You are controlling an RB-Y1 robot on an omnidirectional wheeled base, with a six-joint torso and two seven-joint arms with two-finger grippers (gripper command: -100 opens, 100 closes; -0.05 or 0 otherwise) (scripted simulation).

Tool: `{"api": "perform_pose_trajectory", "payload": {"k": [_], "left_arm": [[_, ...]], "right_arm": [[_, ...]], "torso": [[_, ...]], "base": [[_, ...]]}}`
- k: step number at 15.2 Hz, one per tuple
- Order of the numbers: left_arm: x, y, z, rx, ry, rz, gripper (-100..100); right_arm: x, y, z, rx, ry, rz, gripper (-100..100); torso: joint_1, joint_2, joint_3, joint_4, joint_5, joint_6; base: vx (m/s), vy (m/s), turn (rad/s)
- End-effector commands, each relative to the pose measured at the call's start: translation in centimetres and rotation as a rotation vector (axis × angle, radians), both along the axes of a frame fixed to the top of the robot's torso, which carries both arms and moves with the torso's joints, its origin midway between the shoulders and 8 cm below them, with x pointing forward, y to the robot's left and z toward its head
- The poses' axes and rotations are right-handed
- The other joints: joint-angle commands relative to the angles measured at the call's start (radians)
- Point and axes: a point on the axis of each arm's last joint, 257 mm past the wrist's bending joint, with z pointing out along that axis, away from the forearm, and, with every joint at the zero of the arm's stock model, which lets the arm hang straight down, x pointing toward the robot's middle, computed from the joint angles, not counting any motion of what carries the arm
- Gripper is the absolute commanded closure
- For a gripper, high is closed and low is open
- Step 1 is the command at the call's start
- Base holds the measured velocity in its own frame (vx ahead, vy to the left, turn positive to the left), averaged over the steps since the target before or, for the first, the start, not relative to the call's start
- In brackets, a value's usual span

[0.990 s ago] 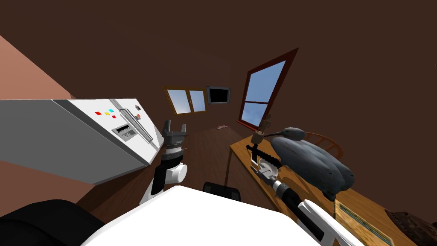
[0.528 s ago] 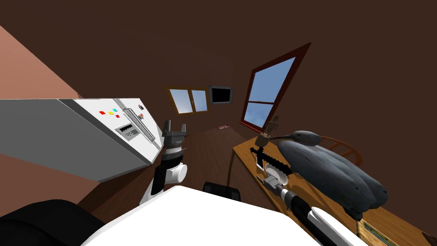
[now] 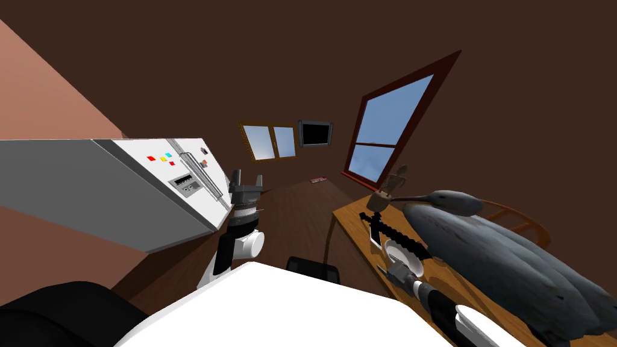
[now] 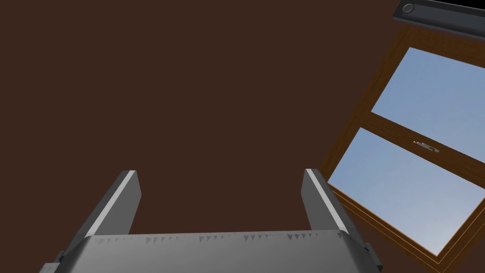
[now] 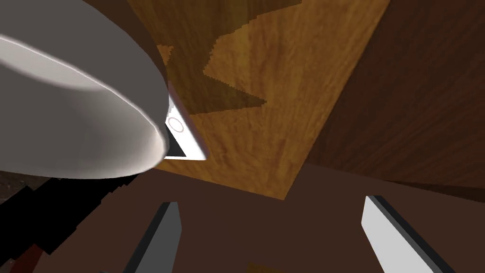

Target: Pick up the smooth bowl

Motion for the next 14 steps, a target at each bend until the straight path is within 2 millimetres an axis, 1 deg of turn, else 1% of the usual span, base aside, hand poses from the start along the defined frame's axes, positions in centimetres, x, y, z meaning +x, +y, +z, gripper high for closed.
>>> {"api": "perform_pose_trajectory", "payload": {"k": [1,3,4,5,6,7,8,9,10,11,13,14], "left_arm": [[0.0,0.0,0.0,0.000,0.000,0.000,0],[0.0,0.0,0.0,0.000,0.000,0.000,0],[0.0,0.0,0.0,0.000,0.000,0.000,0],[0.0,0.0,0.0,0.000,0.000,0.000,0],[0.0,0.0,0.0,0.000,0.000,0.000,0],[0.0,0.0,0.0,0.000,0.000,0.000,0],[0.0,0.0,0.0,0.000,0.000,0.000,0],[0.0,0.0,0.0,0.000,0.000,0.000,0],[0.0,0.0,0.0,0.000,0.000,0.000,0],[0.0,0.0,0.0,0.000,0.000,0.000,0],[0.0,0.0,0.0,0.000,0.000,0.000,0],[0.0,0.0,0.0,0.000,0.000,0.000,0]], "right_arm": [[-1.4,-2.5,-1.0,-0.084,0.041,0.025,-100],[-1.6,-2.8,-1.2,-0.088,0.047,0.019,-100],[-2.9,-4.8,-1.8,-0.157,0.081,0.042,-100],[-3.0,-5.0,-1.9,-0.159,0.085,0.039,-100],[-4.4,-7.1,-2.5,-0.225,0.121,0.058,-100],[-4.4,-7.1,-2.5,-0.225,0.121,0.058,-100],[-5.6,-8.8,-2.8,-0.284,0.153,0.081,-100],[-5.8,-9.0,-2.9,-0.287,0.157,0.078,-100],[-7.0,-10.8,-3.2,-0.342,0.189,0.098,-100],[-7.1,-10.9,-3.2,-0.343,0.191,0.097,-100],[-9.5,-14.1,-3.5,-0.440,0.253,0.133,-100],[-9.5,-14.1,-3.5,-0.440,0.253,0.133,-100]], "torso": [[0.000,0.000,0.000,0.000,0.000,0.000],[0.001,0.000,0.000,0.000,0.000,0.000],[0.000,0.000,0.000,0.000,0.000,0.000],[0.000,0.001,0.000,0.000,0.000,0.000],[0.000,0.000,0.000,0.000,0.000,0.000],[0.001,0.000,0.000,0.000,0.000,0.000],[0.002,0.000,0.000,0.000,0.000,0.000],[0.002,-0.001,0.000,0.000,0.000,0.000],[0.002,-0.001,0.000,0.000,0.000,0.000],[0.002,-0.001,0.000,0.000,0.000,0.000],[0.002,-0.001,0.000,0.000,0.000,0.000],[0.003,-0.001,-0.001,0.000,0.001,0.000]], "base": [[0.052,0.047,0.056],[0.048,0.042,0.038],[0.045,0.033,0.054],[0.051,0.039,0.055],[0.056,0.056,0.080],[0.055,0.059,0.055],[0.065,0.059,0.061],[0.066,0.054,0.054],[0.071,0.055,0.069],[0.061,0.050,0.046],[0.071,0.077,0.069],[0.078,0.074,0.055]]}}
